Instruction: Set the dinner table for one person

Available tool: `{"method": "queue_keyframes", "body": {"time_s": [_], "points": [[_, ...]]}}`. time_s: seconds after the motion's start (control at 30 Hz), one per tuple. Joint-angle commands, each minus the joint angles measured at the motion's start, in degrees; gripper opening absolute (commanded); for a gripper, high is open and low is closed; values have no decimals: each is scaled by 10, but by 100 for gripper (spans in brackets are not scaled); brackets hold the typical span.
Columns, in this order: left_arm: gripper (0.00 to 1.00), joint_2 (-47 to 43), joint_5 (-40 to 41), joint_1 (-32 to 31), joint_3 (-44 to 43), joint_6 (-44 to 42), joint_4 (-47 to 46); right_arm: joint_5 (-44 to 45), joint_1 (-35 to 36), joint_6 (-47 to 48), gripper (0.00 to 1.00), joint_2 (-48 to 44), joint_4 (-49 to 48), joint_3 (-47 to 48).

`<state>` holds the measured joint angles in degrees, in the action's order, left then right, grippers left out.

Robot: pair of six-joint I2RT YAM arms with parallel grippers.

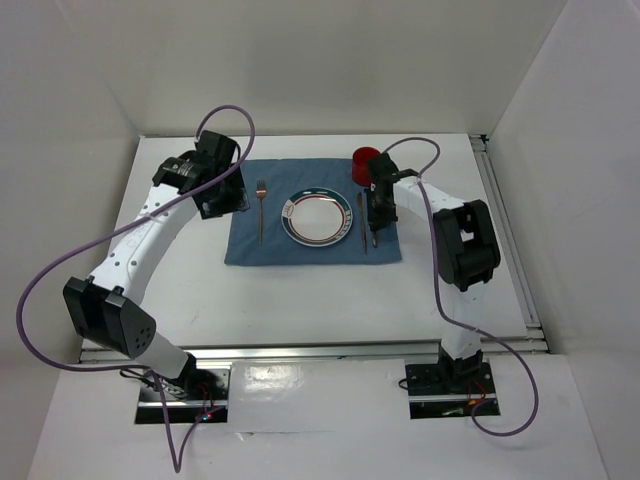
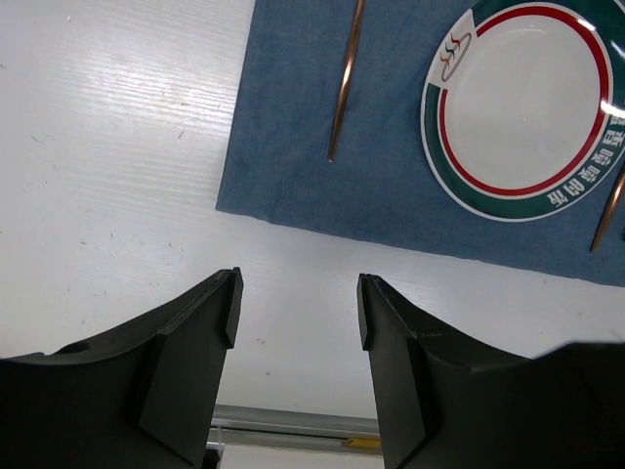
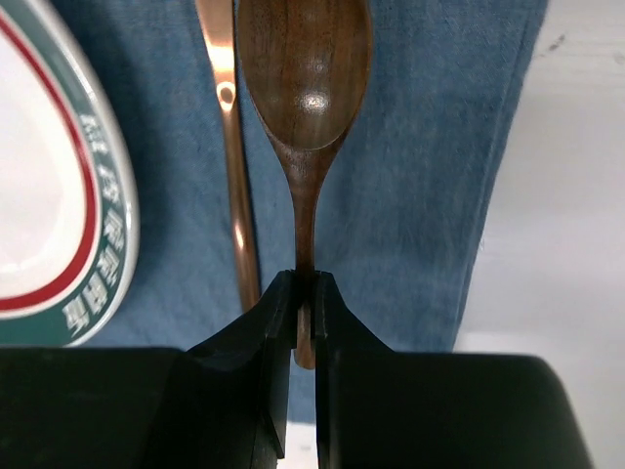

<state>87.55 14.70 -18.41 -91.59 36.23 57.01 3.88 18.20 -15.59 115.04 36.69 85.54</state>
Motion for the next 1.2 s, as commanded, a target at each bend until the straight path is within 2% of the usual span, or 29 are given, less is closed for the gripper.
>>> {"method": "queue_keyframes", "body": {"time_s": [0.0, 0.2, 0.3, 0.4, 0.5, 0.6, 0.67, 0.7, 0.83, 0.87, 0.97, 1.17], "points": [[67, -22, 7, -1, -10, -1, 5, 9, -4, 14, 0, 11, -35, 36], [67, -22, 7, -1, -16, -1, 5, 14, -4, 14, 5, 32, -35, 47], [67, -17, 7, -1, -16, -1, 10, 19, -9, 9, 18, 37, -35, 47], [67, -17, 7, -1, -21, -1, 10, 19, -9, 4, 22, 37, -35, 47], [67, -17, 7, -1, -27, -1, 10, 24, -9, 4, 38, 31, -22, 59], [67, -12, 7, -1, -38, -1, 10, 24, -9, -2, 39, 24, -6, 71], [67, -12, 7, -1, -44, -6, 15, 24, -9, -2, 41, -5, 3, 71], [67, -12, 7, -1, -49, -6, 15, 24, -9, -8, 50, -17, 3, 71], [67, -12, 7, -1, -64, -19, 15, 38, -9, -23, 69, -96, 15, 46], [67, -12, 7, -1, -72, -19, 15, 49, -14, -31, 84, -142, 2, 17], [67, -25, 7, -1, -72, -33, -9, 90, -14, -72, 100, -240, -14, -40], [70, -91, -20, -1, -16, -50, -82, 139, -40, -109, 100, -378, -4, -144]]}}
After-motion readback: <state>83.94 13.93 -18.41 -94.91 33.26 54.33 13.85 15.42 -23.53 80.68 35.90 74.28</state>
